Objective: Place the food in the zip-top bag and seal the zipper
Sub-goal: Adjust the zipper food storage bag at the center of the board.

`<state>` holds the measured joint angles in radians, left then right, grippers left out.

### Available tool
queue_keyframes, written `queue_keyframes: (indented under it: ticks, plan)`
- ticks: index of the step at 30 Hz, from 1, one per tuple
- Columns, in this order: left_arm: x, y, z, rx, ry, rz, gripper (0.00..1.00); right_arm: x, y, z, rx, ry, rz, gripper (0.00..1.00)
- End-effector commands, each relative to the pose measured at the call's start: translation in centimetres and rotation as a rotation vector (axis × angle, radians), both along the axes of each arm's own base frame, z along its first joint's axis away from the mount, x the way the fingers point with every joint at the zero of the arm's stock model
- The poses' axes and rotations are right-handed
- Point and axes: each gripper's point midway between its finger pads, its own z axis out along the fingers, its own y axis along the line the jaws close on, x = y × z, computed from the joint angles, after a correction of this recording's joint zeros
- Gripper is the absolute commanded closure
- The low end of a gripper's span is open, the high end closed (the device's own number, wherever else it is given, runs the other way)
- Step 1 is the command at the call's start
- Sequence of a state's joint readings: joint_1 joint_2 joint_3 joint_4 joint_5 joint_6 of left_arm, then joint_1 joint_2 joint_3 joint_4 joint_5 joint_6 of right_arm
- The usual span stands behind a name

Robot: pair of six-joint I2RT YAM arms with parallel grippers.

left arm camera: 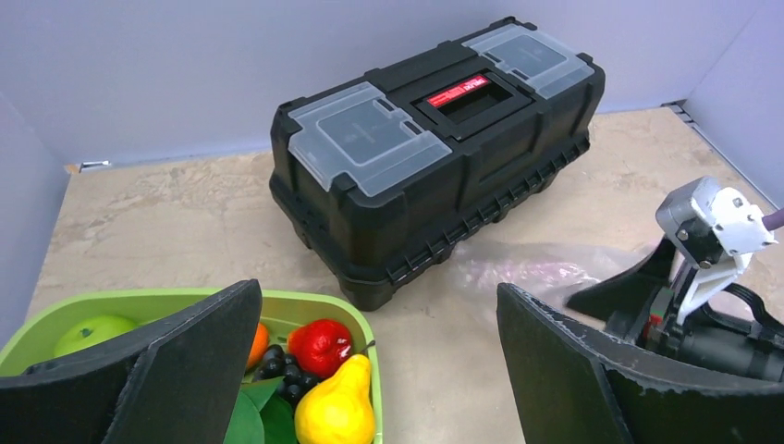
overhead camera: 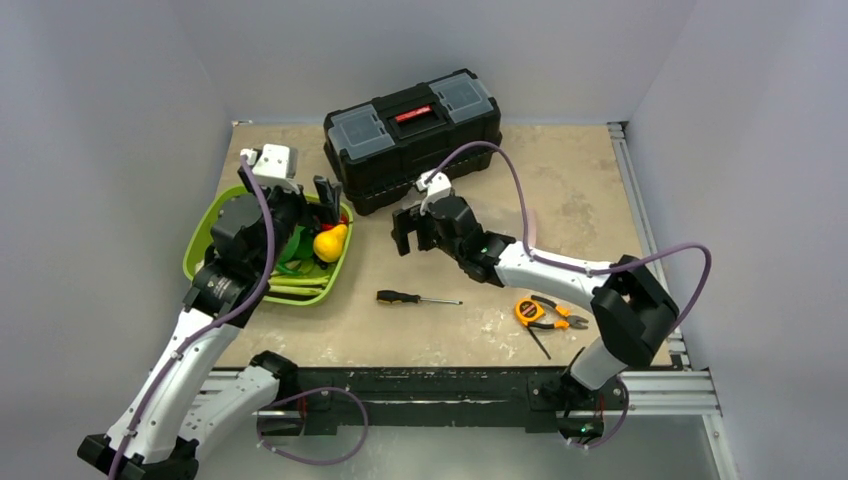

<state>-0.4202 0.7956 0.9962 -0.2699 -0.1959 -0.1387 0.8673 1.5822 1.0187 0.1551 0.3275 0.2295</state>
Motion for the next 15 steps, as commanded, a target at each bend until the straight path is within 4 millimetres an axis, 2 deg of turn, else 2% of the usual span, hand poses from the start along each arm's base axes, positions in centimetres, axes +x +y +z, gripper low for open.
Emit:
queue_keyframes:
  ticks: [1,3,5,7,8,9,10,11,13,15]
  plan:
    - [-0.1,0.3,1.2,-0.033,-0.037,0.023,0.02,-6.4,6.9,3.4,0.383,0.213,0.379,0.01]
    - [-0.1,0.4,1.1,-0.034,-0.039,0.025,0.02,-6.9,6.4,5.0,0.416,0.213,0.402,0.01]
    - [0.0,0.3,1.0,-0.030,-0.035,0.026,0.02,-6.8,5.1,6.6,0.422,0.183,0.382,0.01]
    - [-0.1,0.1,1.3,-0.033,-0.030,0.012,0.02,-5.8,2.6,7.7,0.422,0.144,0.295,0.03]
    - [-0.4,-0.1,1.4,-0.038,-0.030,0.001,0.02,-4.6,0.6,7.8,0.434,0.135,0.200,0.05]
    - [-0.5,-0.2,1.5,-0.045,-0.034,-0.008,0.02,-3.0,-2.2,7.4,0.461,0.145,0.058,0.05]
    - [-0.5,-0.3,1.4,-0.048,-0.038,-0.012,0.02,-1.1,-6.0,6.4,0.486,0.161,-0.130,0.06]
    - [-0.4,-0.4,1.3,-0.049,-0.042,-0.013,0.01,0.4,-10.7,4.5,0.526,0.203,-0.303,0.08]
    - [-0.2,-0.5,1.2,-0.038,-0.030,-0.011,0.01,1.4,-16.9,2.1,0.633,0.252,-0.494,0.10]
    - [0.0,-0.7,1.1,-0.032,-0.016,-0.019,0.01,2.0,-22.3,0.3,0.660,0.236,-0.636,0.09]
